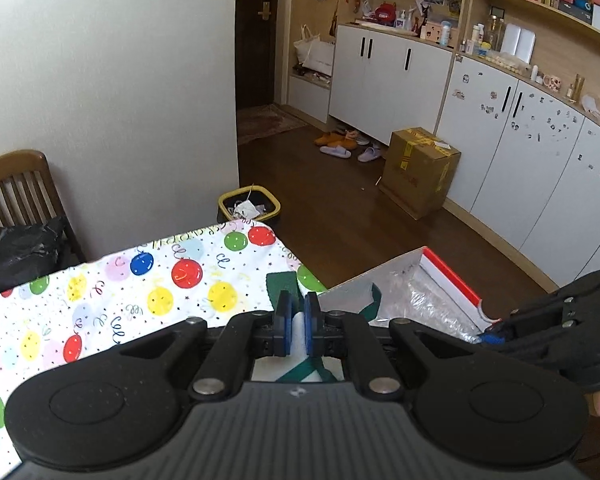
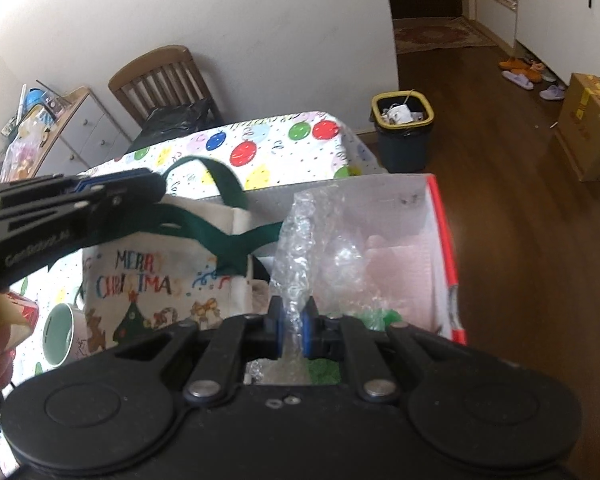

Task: Organize soft objects
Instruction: 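Lift and carry the tote bag and bubble wrap over the red box with both tools, then open both tools to drop the tote bag and bubble wrap into the box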

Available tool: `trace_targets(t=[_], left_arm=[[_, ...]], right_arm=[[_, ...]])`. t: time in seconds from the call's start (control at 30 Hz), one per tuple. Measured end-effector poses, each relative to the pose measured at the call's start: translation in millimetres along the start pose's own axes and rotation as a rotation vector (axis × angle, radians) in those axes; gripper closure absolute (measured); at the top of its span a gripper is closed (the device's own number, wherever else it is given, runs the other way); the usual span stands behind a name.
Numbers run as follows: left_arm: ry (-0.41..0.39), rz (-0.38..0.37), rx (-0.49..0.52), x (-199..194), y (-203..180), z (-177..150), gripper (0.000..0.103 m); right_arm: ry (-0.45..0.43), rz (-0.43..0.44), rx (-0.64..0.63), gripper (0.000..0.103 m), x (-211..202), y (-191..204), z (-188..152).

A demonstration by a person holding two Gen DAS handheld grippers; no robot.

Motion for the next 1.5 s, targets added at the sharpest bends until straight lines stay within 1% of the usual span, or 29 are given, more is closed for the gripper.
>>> trace_targets(t=[0.2,0.43,0.5,0.6,0.7,0.73,0.8,0.83,0.87,0.9,0.93,0.97,1.0,1.03,1.07,1.27,1.5], left_arm=[[0.077,-0.023,-0.030,16.5,7.4,-12.2,0.097],[0.133,0.025,-0.037,28.6,12.2,-25.8,0.097],[0.137,0.042,-0.038,29.0,11.9,-29.0,0.097],[0.138,0.044,-0.051,26.2,13.0,-32.0,0.096],[0.130,0.050,-0.068,21.2,14.0,-32.7,0.093],[0.128,0.048,-0.074,18.6,13.9,-33.3,0.090],[0.124,0.046,-0.086,13.7,15.0,-33.3,0.079],[0.120,0.044,-0.089,10.3,15.3,-34.0,0.069],[0.115,0.044,-0.090,7.4,15.4,-34.0,0.056],[0.110,0.043,-0.092,3.5,15.7,-34.7,0.048],[0.101,0.038,-0.094,-0.4,15.7,-35.1,0.039],[0.092,0.035,-0.096,-4.3,15.2,-35.6,0.037],[0.087,0.033,-0.098,-7.9,14.7,-35.8,0.037],[0.084,0.031,-0.100,-11.7,14.4,-35.8,0.037],[0.080,0.029,-0.100,-15.9,13.7,-35.6,0.037],[0.012,0.007,-0.099,-50.7,4.2,-36.7,0.037],[-0.070,0.016,-0.076,-93.9,-11.7,-42.1,0.037]], right_arm=[[0.039,0.032,0.016,0.095,16.2,-2.3,-2.3],[0.051,0.039,0.013,0.094,25.7,-2.6,-5.3],[0.052,0.039,0.007,0.094,24.7,-1.3,-5.5],[0.052,0.040,0.001,0.093,23.5,-0.5,-3.9],[0.048,0.051,-0.002,0.084,19.1,-1.2,-4.0],[0.043,0.053,-0.002,0.083,17.0,-1.5,-4.5],[0.040,0.055,0.002,0.082,13.7,-2.7,-4.9],[0.038,0.053,0.002,0.081,11.8,-3.4,-5.7],[0.035,0.050,0.003,0.079,10.0,-3.7,-6.3],[0.033,0.049,0.002,0.078,7.7,-4.2,-7.0],[0.032,0.050,0.000,0.072,5.7,-4.1,-7.2],[0.029,0.053,-0.004,0.059,2.7,-4.2,-7.8],[0.020,0.054,-0.006,0.048,-0.8,-4.2,-8.3],[0.004,0.058,-0.007,0.026,-4.4,-3.9,-8.6],[-0.014,0.070,-0.009,0.021,-8.9,-3.6,-9.2],[-0.060,0.073,-0.034,0.021,-32.3,0.4,-11.5],[-0.169,0.072,-0.058,0.020,-69.5,12.2,-26.4]])
Point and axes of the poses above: each gripper's, at about its wrist camera, not at the fingertips, and x roughly the way its jaws point, y to its left, z to its top, the point moved 1 cm from there along x, roughly the way its jaws point, and after that the axes turned 4 degrees about -z, right-handed, at the moved point
